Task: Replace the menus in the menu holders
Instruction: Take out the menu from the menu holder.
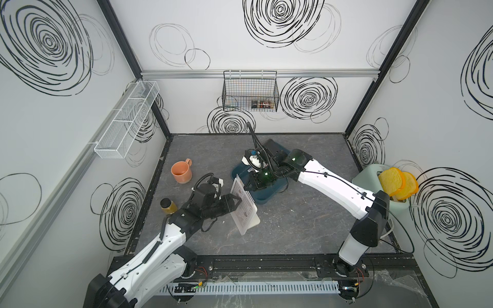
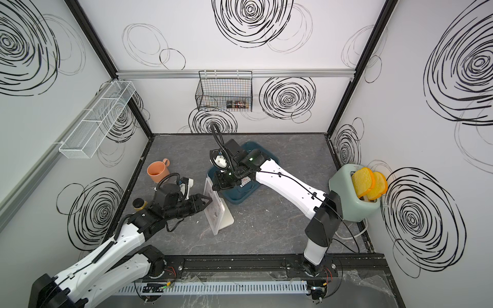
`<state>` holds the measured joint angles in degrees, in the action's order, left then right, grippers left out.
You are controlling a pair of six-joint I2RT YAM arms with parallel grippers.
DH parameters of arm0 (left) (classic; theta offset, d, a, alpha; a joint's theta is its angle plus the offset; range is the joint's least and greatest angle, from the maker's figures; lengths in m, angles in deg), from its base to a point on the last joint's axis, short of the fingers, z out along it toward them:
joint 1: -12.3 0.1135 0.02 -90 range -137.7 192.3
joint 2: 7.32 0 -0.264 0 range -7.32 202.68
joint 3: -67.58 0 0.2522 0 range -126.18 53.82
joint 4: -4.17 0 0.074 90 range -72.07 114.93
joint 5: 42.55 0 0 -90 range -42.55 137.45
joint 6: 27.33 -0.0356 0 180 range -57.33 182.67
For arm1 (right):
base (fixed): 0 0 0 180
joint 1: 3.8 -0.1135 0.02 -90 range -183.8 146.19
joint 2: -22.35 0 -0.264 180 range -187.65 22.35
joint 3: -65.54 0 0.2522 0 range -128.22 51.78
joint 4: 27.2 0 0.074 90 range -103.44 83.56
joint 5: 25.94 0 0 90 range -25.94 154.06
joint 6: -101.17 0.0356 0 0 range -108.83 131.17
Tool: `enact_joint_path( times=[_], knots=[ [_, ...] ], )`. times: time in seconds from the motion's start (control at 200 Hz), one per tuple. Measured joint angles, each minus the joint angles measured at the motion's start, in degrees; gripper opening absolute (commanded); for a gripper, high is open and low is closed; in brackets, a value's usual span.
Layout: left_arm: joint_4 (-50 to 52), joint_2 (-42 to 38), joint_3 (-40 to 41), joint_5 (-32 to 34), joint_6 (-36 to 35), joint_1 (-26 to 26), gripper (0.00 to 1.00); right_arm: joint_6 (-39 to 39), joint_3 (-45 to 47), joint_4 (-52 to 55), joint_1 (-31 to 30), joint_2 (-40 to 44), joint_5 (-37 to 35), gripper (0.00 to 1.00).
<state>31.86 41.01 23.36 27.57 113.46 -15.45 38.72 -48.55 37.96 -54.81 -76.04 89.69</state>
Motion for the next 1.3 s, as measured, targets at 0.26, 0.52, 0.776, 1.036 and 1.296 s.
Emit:
enact_joint_path(
  times=[0.26, 0.52, 0.776, 1.036, 1.296],
  knots=[
    [4.3, -1.4, -3.6, 3.8, -2.5, -0.1, 0.68, -2.4, -12.7, 6.8, 0.1, -0.1, -2.8, 0.00],
    [12.0, -4.6, -17.0, 13.5, -14.4, 0.0, 0.74, -8.7, -26.5, 12.1, 1.2, 0.5, -5.0, 0.00],
    [8.4, -7.9, -24.7, 13.7, -33.9, 0.2, 0.81, -20.5, -27.0, 12.7, 2.2, 7.0, -10.4, 0.00],
    [-0.1, -5.2, -29.4, 1.5, -55.9, 0.2, 0.98, -37.4, -15.8, 10.4, 2.2, 20.1, -15.7, 0.00],
    [2.0, 8.0, -41.9, -6.7, -76.8, -5.2, 0.99, -51.7, -7.8, 9.0, 2.2, 26.3, -17.1, 0.00]
  ],
)
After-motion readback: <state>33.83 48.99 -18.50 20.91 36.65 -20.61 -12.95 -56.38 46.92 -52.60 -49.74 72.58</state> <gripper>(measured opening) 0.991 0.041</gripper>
